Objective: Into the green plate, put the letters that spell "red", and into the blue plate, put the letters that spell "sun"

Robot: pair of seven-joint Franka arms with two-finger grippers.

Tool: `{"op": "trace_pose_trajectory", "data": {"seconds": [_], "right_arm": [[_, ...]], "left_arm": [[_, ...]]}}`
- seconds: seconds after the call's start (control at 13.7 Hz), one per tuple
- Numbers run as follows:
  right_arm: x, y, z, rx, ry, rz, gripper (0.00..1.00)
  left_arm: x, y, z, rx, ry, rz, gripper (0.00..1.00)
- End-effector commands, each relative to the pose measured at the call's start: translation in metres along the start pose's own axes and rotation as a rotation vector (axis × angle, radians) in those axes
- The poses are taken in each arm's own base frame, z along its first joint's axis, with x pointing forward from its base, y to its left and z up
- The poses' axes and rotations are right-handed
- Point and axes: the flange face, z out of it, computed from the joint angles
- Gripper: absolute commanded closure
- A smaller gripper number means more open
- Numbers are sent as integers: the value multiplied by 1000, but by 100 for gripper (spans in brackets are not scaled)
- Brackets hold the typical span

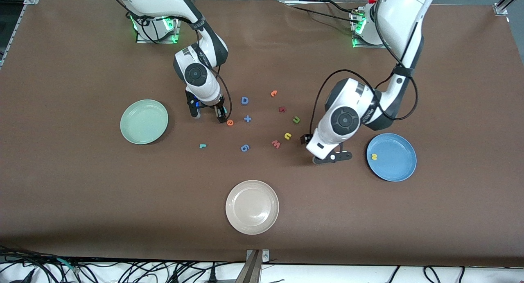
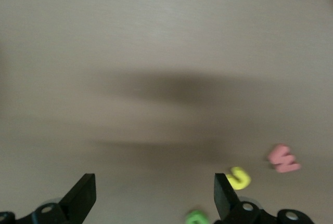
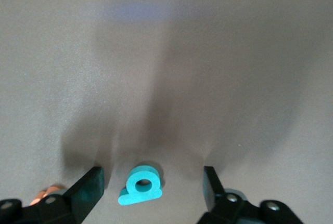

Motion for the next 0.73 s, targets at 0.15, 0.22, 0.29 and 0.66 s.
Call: {"op": "trace_pose_trajectory", "data": {"seconds": [0.15, 0.22, 0.29, 0.66], "right_arm": [[-6, 0, 2, 11, 9, -21, 100], [-6, 0, 1, 13, 9, -22, 100], [-5, 0, 0, 13, 8, -20, 100], [33, -16, -68, -8, 32, -30, 100]], "left_arm": [[-23, 50, 49, -47, 62, -26, 0], [-30, 59, 53, -51, 68, -13, 0], [-32, 62, 61, -52, 69, -9, 0], [-34, 58, 77, -39, 63, 30, 1]]}}
